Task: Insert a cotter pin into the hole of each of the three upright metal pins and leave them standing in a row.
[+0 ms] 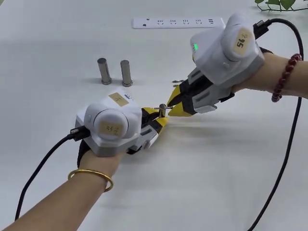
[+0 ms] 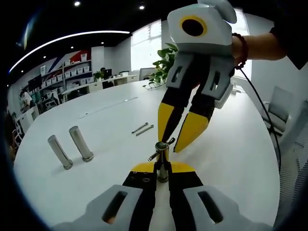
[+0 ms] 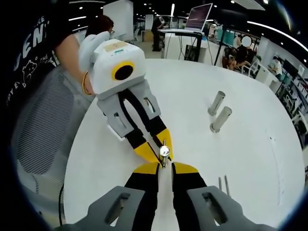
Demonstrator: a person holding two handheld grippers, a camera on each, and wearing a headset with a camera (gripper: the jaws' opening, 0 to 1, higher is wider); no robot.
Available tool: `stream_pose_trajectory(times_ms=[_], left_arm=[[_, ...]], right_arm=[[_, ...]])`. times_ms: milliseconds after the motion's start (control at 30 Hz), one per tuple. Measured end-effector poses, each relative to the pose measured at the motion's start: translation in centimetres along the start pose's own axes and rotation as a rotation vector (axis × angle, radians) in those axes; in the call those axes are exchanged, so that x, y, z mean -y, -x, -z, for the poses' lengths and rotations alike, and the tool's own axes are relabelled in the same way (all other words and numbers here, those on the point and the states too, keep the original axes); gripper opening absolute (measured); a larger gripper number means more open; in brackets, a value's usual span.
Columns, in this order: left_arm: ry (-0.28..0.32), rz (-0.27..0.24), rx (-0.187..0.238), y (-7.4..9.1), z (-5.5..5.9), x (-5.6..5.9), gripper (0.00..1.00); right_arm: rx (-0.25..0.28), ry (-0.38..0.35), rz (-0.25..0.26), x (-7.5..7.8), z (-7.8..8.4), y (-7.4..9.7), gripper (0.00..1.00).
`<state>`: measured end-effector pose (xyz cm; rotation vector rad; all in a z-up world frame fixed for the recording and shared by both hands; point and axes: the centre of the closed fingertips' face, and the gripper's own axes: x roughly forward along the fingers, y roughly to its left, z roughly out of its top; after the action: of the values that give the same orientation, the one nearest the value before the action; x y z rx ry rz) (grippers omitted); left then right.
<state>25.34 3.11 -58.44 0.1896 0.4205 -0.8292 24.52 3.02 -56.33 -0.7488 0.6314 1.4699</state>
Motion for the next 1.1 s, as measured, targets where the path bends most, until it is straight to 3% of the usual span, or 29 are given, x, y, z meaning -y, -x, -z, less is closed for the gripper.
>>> stream_pose_trajectory(times_ms=[233,1100], left_arm=[[0.004,-0.001,0.0,-0.06,0.01,0.06,0.05],[0.011,0.0,0.001,-0.1,0.09,0.15,0.05]], right_arm=[[-0.002,-0.04,-0.001,0.14,0.51,0.35,0.0],[0.024,-0.031,-0.003,-0.21,-0.32,-0.24,0.0]])
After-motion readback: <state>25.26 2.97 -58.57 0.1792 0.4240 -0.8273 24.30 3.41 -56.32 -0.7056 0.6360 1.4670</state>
